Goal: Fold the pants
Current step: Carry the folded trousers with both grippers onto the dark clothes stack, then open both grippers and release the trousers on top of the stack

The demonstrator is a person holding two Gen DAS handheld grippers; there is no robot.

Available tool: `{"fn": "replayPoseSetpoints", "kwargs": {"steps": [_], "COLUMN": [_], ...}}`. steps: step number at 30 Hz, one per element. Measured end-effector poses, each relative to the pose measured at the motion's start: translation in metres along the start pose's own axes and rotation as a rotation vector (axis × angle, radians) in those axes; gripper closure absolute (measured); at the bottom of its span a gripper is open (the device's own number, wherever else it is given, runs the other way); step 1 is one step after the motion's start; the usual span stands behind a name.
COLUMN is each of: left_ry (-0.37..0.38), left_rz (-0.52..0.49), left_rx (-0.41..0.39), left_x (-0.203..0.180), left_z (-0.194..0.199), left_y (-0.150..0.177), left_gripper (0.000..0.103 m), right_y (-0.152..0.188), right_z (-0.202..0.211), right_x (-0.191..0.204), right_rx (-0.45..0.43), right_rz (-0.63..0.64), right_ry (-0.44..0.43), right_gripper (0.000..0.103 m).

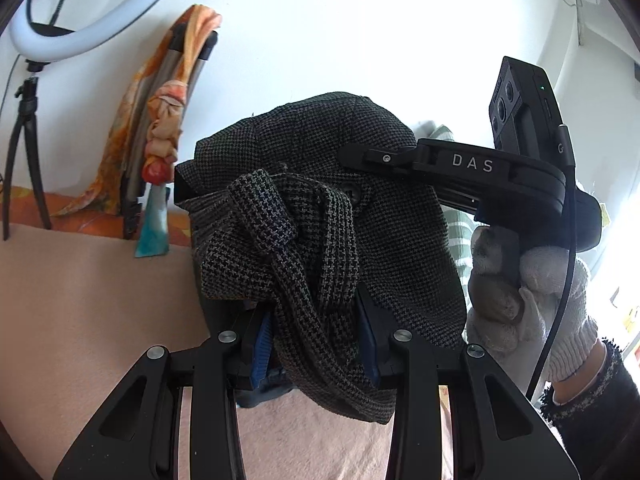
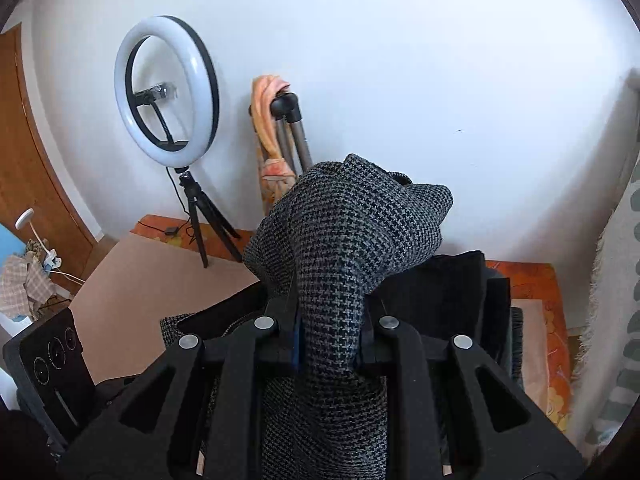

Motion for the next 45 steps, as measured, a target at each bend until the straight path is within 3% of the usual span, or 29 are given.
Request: {"fn": "replayPoseSetpoints", "kwargs": {"steps": [11,19,21,25,29,33,43,45], "left_ry": [-0.058,-0.080,-0.085,-0.084,-0.087,-0.080,-0.061,-0.054], "left_rz": [-0.048,-0.068,-0.070,-0.036,-0.068,-0.065,-0.097,-0.100], "left_rx": [0.032,0.083,0.112,0.133,0.177,0.180,0.158,0.145], "left_x": [-0.005,0.002,0.003,0.008,0.005,0.004,-0.001,-0.006], "left_z": [-0.069,-0.077,-0.073,-0.057,-0.040,-0.012,0.023,0.036], "left_y": [0.028,0.047,0.053,0.052,0.051,0.048,0.034,0.031], "left_gripper": [0.068,0.068,0.068,0.062,0.059,0.059,0.059,0.055], "right_y": [0.010,0.030,0.035,0.046,0.050,0.046,0.041,0.046], "right_z": [-0.040,-0.069,-0.074,-0.085,-0.084,-0.073,-0.009,0.003], "right_x": [-0.083,-0.117,-0.130,-0.156,-0.172,-0.174,-0.154,-0.144], "right_rx": [0.003,0.049,0.055,0.090,0.102,0.089,0.024,0.028], "right_rz": [-0.022,-0.040,-0.059,-0.095,-0.117,-0.111,-0.113,-0.107], "right_ry": [-0.026,-0.046,-0.033,0.046,0.123,0.218,0.303,0.312], "right_gripper": [0.084,0.084,0.083,0.069,0.063,0.043,0.033,0.033]}}
Point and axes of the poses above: each gripper's, at about its wrist camera, not at the fingertips, and z roughly against the way its jaws point, x to its left, y to its underside, the point moved 6 cm from there along -z, roughly the way its jaws point, and after that the axes turned 14 degrees about -x, right-handed, at the moved point
